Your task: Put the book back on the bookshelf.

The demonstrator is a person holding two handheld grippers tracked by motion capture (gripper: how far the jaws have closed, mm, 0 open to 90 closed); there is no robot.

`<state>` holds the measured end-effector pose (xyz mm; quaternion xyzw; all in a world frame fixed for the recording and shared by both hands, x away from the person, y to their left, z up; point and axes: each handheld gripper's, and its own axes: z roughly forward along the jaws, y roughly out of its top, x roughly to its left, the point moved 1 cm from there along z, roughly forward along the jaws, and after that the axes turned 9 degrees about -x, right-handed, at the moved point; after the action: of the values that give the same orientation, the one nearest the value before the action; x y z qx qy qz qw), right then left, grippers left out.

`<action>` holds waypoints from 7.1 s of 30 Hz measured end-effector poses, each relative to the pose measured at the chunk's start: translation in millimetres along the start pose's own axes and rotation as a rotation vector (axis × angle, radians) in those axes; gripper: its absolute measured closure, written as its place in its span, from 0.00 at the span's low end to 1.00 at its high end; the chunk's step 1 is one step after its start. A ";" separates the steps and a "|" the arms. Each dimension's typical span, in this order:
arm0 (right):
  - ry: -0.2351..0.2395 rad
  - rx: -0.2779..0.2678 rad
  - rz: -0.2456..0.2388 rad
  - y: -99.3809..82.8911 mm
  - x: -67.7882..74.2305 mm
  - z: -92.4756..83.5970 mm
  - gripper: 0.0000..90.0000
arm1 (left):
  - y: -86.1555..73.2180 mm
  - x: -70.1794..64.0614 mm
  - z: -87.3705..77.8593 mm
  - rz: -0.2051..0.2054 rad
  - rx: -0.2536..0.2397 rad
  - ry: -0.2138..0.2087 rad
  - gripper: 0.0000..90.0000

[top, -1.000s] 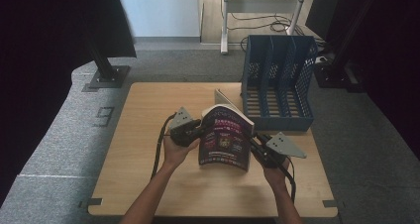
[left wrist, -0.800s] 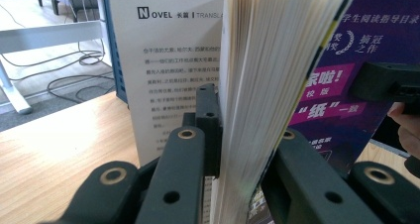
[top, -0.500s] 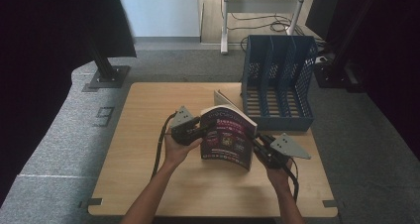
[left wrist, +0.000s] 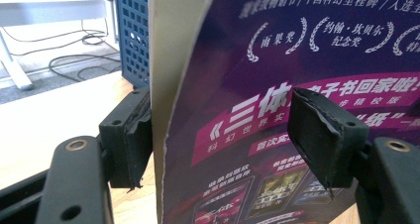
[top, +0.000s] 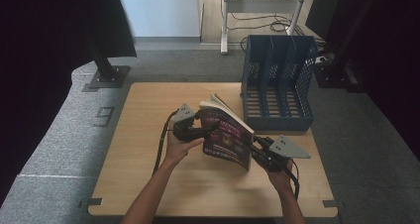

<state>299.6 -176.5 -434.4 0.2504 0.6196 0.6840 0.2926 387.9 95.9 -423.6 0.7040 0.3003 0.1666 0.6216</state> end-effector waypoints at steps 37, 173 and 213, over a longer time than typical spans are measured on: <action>-0.015 0.050 0.011 -9.0 2.7 34.7 0.90 | 5.5 -13.3 -7.0 0.057 0.011 0.024 0.34; -0.236 -0.067 0.066 55.6 -26.4 29.7 0.91 | -107.6 14.4 -63.2 -0.092 0.188 0.148 0.33; -0.346 -0.079 0.043 85.3 -63.0 39.1 0.91 | -108.9 16.0 -66.6 -0.097 0.200 0.154 0.32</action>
<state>363.8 -199.1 -344.2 0.3656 0.5272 0.6607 0.3897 336.1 162.7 -520.6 0.7322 0.3959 0.1593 0.5308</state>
